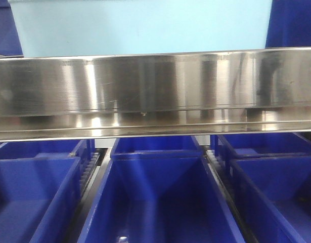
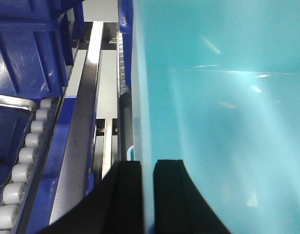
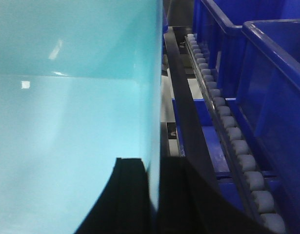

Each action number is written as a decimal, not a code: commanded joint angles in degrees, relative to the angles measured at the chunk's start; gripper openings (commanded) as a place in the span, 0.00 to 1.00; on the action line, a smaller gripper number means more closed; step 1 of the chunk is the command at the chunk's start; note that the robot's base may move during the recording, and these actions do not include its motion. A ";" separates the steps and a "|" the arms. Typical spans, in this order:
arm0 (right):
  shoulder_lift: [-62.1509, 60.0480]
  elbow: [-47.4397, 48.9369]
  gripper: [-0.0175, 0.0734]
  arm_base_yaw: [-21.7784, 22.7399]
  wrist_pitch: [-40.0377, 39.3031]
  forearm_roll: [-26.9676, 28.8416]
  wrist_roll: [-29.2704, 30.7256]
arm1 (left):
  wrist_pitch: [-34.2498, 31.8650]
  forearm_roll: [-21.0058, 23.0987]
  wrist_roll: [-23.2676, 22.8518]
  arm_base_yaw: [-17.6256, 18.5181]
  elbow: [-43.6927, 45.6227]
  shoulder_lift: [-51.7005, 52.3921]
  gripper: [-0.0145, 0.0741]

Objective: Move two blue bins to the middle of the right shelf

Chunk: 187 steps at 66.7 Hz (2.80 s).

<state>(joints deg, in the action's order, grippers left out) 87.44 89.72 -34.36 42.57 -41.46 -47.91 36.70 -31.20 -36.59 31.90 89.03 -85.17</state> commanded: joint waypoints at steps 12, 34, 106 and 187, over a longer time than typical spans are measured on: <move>-0.09 -0.10 0.01 -0.35 -3.93 -0.73 -0.26 | -1.85 1.88 -0.01 0.65 0.42 0.23 0.04; -0.09 -1.91 0.01 -0.35 -3.89 -0.73 -0.26 | -2.14 2.13 -0.01 0.65 0.17 -1.71 0.04; 2.26 -7.42 0.01 1.20 -10.14 -1.40 -1.71 | -12.31 -1.15 -2.72 -0.31 -10.66 -2.07 0.04; 1.96 -6.85 0.58 1.20 -3.54 -0.77 -1.71 | -9.27 -1.15 -2.72 -0.31 -9.25 -1.60 0.56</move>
<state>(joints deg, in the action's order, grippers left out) 89.70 82.31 -32.92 39.12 -41.95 -49.53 26.99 -32.31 -39.39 31.29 78.58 -87.69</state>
